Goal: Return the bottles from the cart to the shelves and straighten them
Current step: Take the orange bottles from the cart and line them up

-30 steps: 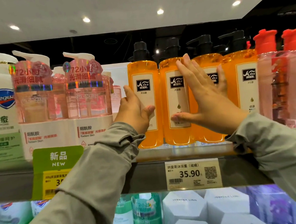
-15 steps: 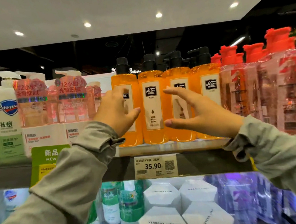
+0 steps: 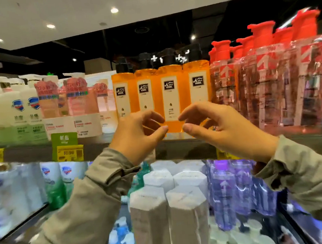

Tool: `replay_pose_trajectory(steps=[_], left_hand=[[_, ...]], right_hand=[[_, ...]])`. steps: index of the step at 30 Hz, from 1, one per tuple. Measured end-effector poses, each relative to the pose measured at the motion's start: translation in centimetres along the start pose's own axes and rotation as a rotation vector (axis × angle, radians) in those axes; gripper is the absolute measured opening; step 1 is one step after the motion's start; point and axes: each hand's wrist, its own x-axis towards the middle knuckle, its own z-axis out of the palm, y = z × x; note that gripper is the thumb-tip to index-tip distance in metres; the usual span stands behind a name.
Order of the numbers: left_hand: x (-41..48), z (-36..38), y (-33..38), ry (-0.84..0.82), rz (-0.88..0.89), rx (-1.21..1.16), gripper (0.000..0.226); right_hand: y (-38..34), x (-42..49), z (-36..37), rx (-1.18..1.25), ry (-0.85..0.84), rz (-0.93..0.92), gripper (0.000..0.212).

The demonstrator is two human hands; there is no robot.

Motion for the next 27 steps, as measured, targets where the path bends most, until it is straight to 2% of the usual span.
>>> replay_pose_trajectory(steps=[4, 8, 12, 16, 22, 27], left_hand=[[-4.8, -0.7, 1.6, 0.046, -0.064, 0.065, 0.012], [-9.9, -2.7, 2.3, 0.029, -0.162, 0.131, 0.012], [-14.0, -4.5, 2.3, -0.015, -0.217, 0.215, 0.011], [-18.4, -7.2, 1.9, 0.012, -0.307, 0.235, 0.013], [-29.8, -13.7, -0.4, 0.083, -0.512, 0.225, 0.014], [-39.1, -20.5, -1.8, 0.184, -0.704, 0.327, 0.016]], right_hand=[[-1.3, -2.4, 1.2, 0.132, -0.072, -0.081, 0.025], [-2.5, -4.8, 4.5, 0.255, -0.177, -0.127, 0.014], [-4.7, -6.6, 7.8, 0.345, -0.235, -0.099, 0.020], [-7.9, -7.8, 11.3, 0.429, -0.300, -0.099, 0.024], [-14.8, -9.0, 20.4, 0.592, -0.477, -0.198, 0.022], [-21.3, -9.9, 28.8, 0.723, -0.589, -0.260, 0.023]])
